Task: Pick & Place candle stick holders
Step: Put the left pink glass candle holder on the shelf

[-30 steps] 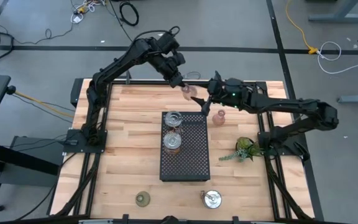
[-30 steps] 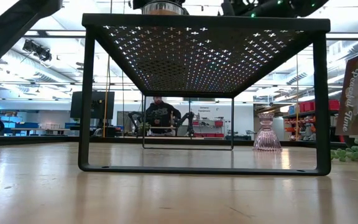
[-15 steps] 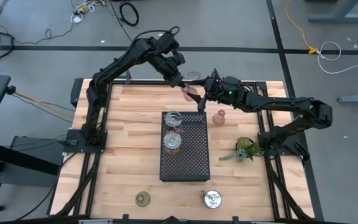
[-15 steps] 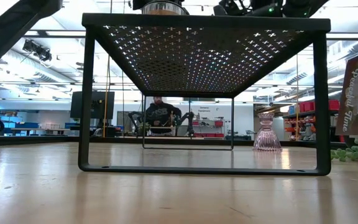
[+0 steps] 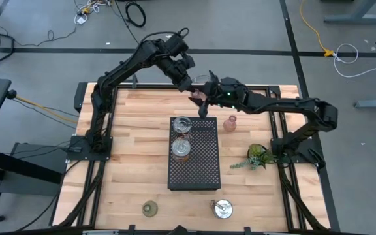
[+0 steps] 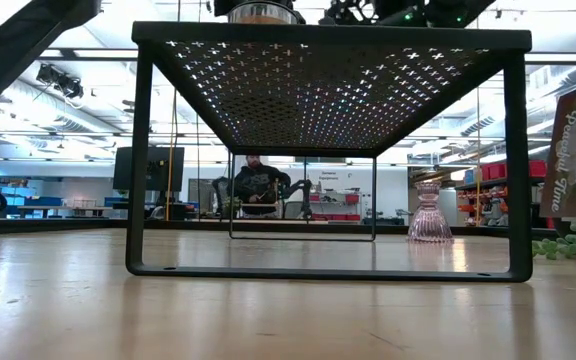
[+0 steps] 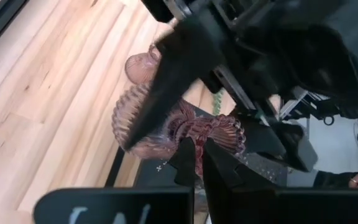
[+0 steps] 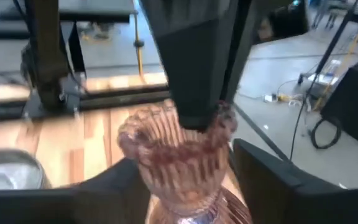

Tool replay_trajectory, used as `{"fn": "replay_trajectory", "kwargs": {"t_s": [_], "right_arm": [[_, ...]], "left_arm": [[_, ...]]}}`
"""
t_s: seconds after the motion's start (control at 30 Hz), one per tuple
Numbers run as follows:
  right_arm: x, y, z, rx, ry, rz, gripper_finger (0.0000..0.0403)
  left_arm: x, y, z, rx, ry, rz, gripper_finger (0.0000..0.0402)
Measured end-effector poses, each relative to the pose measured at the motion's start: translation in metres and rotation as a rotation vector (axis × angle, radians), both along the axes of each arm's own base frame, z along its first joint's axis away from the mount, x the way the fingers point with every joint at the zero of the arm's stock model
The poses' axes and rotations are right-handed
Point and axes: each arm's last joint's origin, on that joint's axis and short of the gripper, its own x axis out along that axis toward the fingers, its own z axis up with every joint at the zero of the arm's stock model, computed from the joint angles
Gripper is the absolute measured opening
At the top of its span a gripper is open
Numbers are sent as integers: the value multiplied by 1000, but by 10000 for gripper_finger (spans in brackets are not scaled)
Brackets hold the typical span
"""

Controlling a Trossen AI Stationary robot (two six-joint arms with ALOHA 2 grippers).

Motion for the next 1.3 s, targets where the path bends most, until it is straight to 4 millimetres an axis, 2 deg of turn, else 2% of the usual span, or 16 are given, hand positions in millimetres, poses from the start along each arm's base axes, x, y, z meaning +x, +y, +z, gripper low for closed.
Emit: {"fn": "replay_trajectory", "kwargs": {"t_s": [0.1,0.37,0.5,0.67,0.9,1.1,1.3], "right_arm": [[1,1,3,-6,5,16,117],[0,0,5,11,-15,7,117],[-4,2,9,47,-25,5,117],[-19,7,22,68,-30,13,117],[-39,22,33,122,36,17,117],[-36,45,31,163,54,18,117],[-33,59,30,151,45,-49,117]], "left_arm": [[1,1,-1,-4,-2,4,10],[1,4,0,12,-13,13,11],[-2,8,3,42,-22,25,42],[-25,13,24,128,-64,47,75],[-71,11,67,295,-136,140,83],[-109,3,96,465,-137,240,84],[-127,-1,108,508,-150,283,84]]}}
